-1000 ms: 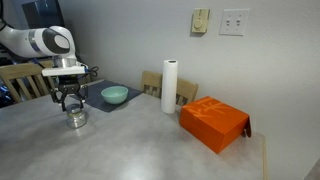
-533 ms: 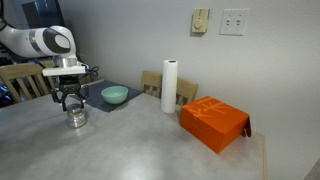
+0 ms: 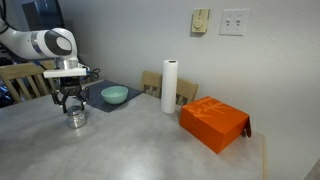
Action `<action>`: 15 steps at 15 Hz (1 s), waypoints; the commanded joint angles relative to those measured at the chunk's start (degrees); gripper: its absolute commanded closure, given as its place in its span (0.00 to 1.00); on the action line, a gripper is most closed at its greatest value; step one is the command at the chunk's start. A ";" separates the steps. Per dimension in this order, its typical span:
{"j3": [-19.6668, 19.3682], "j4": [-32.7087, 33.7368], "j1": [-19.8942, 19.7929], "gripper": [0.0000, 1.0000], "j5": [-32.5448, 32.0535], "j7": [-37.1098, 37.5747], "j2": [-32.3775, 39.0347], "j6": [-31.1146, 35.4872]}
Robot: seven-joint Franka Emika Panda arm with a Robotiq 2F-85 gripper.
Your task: Cover the silver bottle with the silver lid
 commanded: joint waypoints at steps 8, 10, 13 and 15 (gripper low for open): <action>0.50 -0.02 -1.20 0.56 0.67 -1.46 1.66 -0.97; 0.44 0.11 -1.27 0.08 0.80 -1.28 1.81 -1.08; -0.39 -0.75 -0.72 0.00 0.08 1.20 0.76 -1.44; -1.16 -2.77 -0.15 0.00 -0.85 4.59 -1.54 -0.34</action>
